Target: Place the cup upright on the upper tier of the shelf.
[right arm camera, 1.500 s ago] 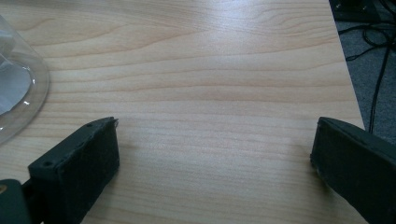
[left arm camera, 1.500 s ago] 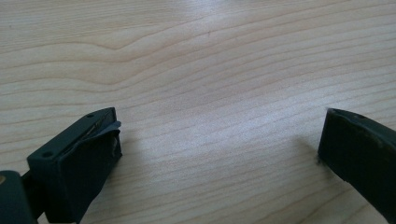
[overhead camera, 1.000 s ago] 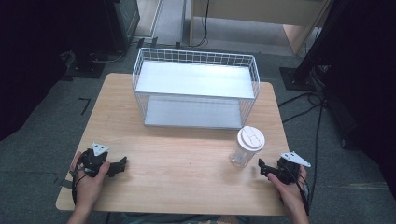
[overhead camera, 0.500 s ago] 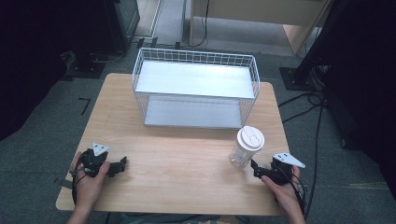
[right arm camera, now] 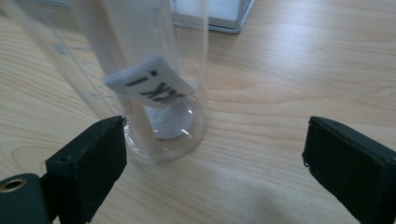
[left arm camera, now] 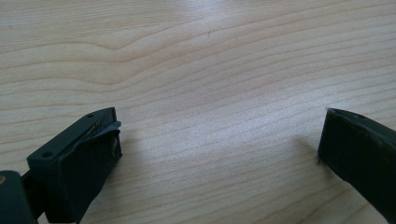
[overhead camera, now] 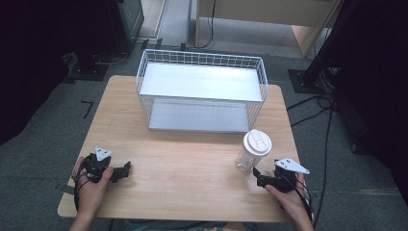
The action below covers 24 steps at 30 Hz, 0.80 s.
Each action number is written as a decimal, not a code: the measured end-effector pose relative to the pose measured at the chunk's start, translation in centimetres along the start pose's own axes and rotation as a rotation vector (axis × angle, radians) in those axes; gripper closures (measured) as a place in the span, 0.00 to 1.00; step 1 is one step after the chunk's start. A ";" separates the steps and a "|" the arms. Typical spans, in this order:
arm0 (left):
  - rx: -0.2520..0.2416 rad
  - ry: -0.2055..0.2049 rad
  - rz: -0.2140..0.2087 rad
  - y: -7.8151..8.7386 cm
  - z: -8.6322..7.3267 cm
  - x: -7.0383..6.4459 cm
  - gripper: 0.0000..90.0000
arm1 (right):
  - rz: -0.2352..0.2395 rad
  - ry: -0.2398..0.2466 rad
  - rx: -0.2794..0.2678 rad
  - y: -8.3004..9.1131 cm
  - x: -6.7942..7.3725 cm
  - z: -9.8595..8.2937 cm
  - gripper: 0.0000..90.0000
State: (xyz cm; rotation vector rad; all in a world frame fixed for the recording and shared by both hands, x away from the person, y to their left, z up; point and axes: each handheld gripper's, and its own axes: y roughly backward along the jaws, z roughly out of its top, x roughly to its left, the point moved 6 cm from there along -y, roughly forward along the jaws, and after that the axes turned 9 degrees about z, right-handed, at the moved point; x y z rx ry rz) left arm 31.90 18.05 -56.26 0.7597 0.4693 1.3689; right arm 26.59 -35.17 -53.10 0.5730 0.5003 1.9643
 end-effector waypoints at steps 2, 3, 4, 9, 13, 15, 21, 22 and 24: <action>0.000 0.000 0.000 0.0 0.0 0.0 0.00 | 0.011 0.017 -0.015 0.0 0.5 0.3 0.07; 0.000 0.000 0.000 0.0 0.0 0.0 0.00 | 0.011 0.017 -0.015 0.0 0.5 0.3 0.07; 0.000 0.000 0.000 0.0 0.0 0.0 0.00 | 0.020 0.014 -0.020 -0.1 0.9 0.5 0.07; 0.000 0.000 0.000 0.0 0.0 0.0 0.00 | 0.039 0.012 -0.042 -0.3 1.6 1.1 0.07; 0.000 0.000 0.000 0.0 0.0 0.0 0.00 | 0.046 0.012 -0.068 -0.7 2.3 1.8 0.07; 0.000 0.000 0.000 0.0 0.0 0.0 0.00 | 0.040 0.008 -0.084 -0.7 2.6 2.2 0.07; 0.000 0.000 0.000 0.0 0.0 0.0 0.00 | 0.044 0.004 -0.118 -0.8 2.9 3.0 0.07; 0.000 0.000 0.000 0.0 0.0 0.0 0.00 | 0.044 0.000 -0.123 -0.8 3.0 3.2 0.07; 0.000 0.000 0.000 0.0 0.0 0.0 0.00 | 0.044 -0.002 -0.130 -0.8 3.1 3.3 0.07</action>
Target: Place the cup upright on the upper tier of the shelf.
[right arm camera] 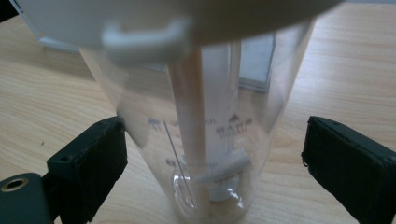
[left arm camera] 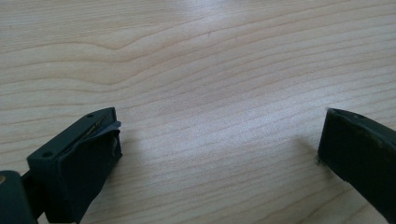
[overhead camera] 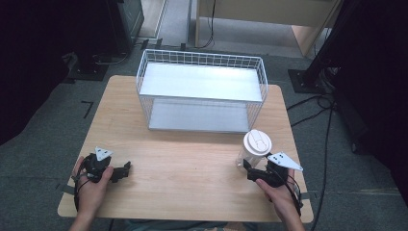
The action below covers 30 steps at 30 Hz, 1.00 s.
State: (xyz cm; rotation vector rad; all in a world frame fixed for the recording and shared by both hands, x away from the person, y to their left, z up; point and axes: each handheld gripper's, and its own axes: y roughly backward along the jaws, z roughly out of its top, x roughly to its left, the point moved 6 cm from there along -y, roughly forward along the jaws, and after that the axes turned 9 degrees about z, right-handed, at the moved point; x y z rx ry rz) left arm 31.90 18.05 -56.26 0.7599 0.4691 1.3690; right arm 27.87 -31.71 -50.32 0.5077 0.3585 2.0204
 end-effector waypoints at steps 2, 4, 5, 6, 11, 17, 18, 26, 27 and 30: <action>0.000 0.000 0.000 0.0 0.0 0.0 0.00 | -0.005 0.006 -0.014 -0.1 0.1 0.4 0.08; 0.000 0.000 0.000 0.0 0.0 0.0 0.00 | -0.006 0.000 -0.028 -0.1 0.4 0.8 0.09; 0.000 0.000 0.000 0.0 0.0 0.0 0.00 | -0.006 0.000 -0.028 -0.1 0.4 0.8 0.09; 0.000 0.000 0.000 0.0 0.0 0.0 0.00 | -0.006 0.005 -0.035 -0.1 0.4 1.0 0.09; 0.000 0.000 0.000 0.0 0.0 0.0 0.00 | -0.014 -0.002 -0.060 -0.2 0.6 1.8 0.09; 0.000 0.000 0.000 0.0 0.0 0.0 0.00 | -0.022 0.003 -0.091 -0.2 1.1 2.4 0.14; 0.000 0.000 0.000 0.0 0.0 0.0 0.00 | -0.022 -0.004 -0.105 -0.2 1.2 2.7 0.14; 0.000 0.000 0.000 0.0 0.0 0.0 0.00 | -0.023 -0.018 -0.118 -0.4 1.4 3.1 0.14; 0.000 0.000 0.000 0.0 0.0 0.0 0.00 | -0.020 -0.017 -0.119 -0.5 1.3 3.1 0.14; 0.000 0.000 0.000 0.0 0.0 0.0 0.00 | -0.029 -0.026 -0.119 -0.9 1.3 3.5 0.14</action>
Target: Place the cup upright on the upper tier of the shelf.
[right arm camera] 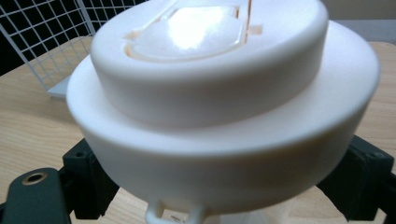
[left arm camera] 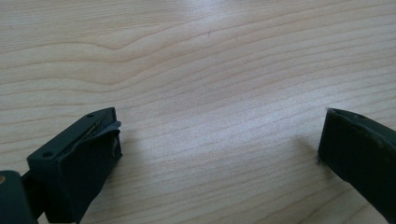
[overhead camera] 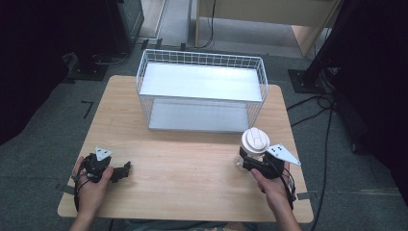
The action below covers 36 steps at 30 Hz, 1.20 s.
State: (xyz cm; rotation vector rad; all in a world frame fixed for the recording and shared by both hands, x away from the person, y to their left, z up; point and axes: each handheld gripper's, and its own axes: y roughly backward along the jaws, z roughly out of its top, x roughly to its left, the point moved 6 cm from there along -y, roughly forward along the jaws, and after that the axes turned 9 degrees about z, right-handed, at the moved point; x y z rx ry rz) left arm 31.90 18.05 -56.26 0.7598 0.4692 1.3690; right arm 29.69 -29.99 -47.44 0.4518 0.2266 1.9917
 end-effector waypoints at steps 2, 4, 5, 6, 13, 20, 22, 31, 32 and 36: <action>0.000 0.000 0.000 0.0 0.0 0.0 0.00 | -0.016 0.012 -0.003 0.0 0.1 0.1 0.15; 0.000 0.000 0.000 0.0 0.0 0.0 0.00 | -0.032 0.031 -0.009 0.0 0.2 0.3 0.17; 0.000 0.000 0.000 0.0 0.0 0.0 0.00 | -0.034 0.040 -0.010 0.1 0.2 0.4 0.17; 0.000 0.000 0.000 0.0 0.0 0.0 0.00 | -0.029 0.033 -0.007 0.2 0.2 0.4 0.17; 0.000 0.000 0.000 0.0 0.0 0.0 0.00 | -0.031 0.035 0.003 0.3 0.2 0.5 0.17; 0.000 0.000 0.000 0.0 0.0 0.0 0.00 | -0.008 0.055 -0.011 0.7 1.2 1.6 0.17; 0.000 0.000 0.000 0.0 0.0 0.0 0.00 | -0.004 0.061 -0.018 0.8 1.6 2.1 0.17; 0.001 -0.001 0.000 0.0 0.0 0.0 0.00 | 0.027 0.079 -0.049 0.8 3.1 4.1 0.18; 0.001 -0.001 0.000 0.0 0.0 0.0 0.00 | 0.030 0.081 -0.054 0.8 3.3 4.3 0.17; 0.001 -0.001 0.000 0.0 0.0 0.0 0.00 | 0.037 0.082 -0.071 0.7 3.8 5.1 0.18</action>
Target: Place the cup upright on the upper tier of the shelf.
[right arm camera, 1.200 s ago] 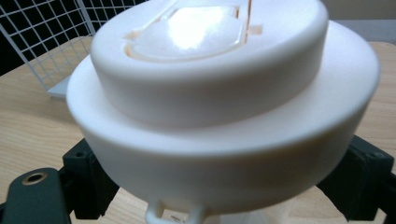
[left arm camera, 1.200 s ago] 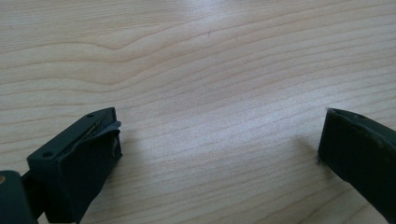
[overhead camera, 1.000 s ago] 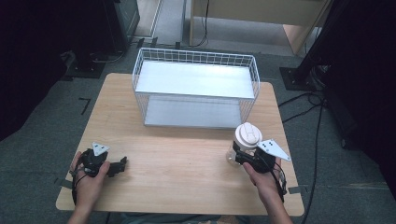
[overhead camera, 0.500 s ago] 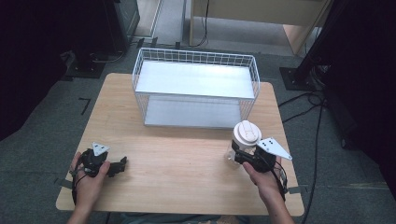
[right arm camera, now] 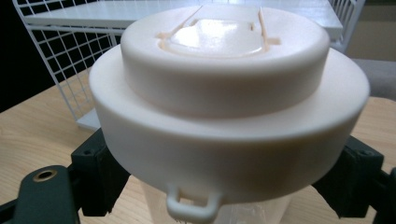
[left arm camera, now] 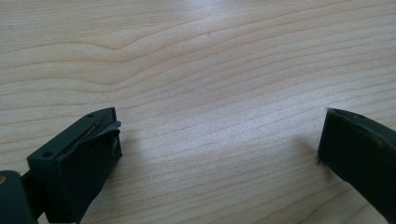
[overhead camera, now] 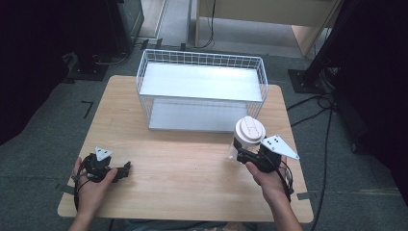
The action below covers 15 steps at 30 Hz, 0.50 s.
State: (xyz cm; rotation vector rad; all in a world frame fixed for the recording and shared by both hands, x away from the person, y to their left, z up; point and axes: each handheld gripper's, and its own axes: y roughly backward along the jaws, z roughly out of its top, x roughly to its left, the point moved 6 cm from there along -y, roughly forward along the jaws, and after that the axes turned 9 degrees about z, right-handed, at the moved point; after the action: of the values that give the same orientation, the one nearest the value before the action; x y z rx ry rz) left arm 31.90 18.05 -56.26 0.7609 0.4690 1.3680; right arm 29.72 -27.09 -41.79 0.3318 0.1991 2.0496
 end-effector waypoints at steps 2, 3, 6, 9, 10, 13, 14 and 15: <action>0.000 0.000 0.000 0.0 0.0 0.0 0.00 | 0.002 0.006 -0.011 0.0 0.2 0.5 0.18; 0.000 0.001 0.000 0.0 0.0 0.0 0.00 | 0.003 0.006 -0.016 0.0 0.3 0.8 0.18; 0.000 0.001 0.000 0.0 0.0 0.0 0.00 | 0.002 0.014 -0.030 0.0 0.6 1.6 0.18; 0.000 -0.002 0.001 0.0 0.0 0.0 0.00 | 0.004 0.021 -0.039 -0.1 0.8 2.4 0.18; 0.000 -0.003 0.001 0.0 0.0 0.0 0.00 | 0.002 0.025 -0.043 -0.1 0.9 2.6 0.18; 0.000 -0.002 0.001 0.0 0.0 0.0 0.00 | 0.010 0.037 -0.055 -0.1 1.4 3.5 0.17; 0.000 -0.002 0.001 0.0 0.0 0.0 0.00 | 0.008 0.043 -0.057 -0.1 1.4 3.7 0.17; 0.000 -0.002 0.001 0.0 0.0 0.0 0.00 | 0.010 0.043 -0.061 -0.1 1.6 4.0 0.17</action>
State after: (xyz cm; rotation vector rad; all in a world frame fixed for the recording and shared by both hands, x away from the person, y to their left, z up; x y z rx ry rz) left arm 31.90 18.07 -56.25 0.7625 0.4668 1.3682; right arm 30.32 -25.68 -37.81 0.2522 0.1613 2.0698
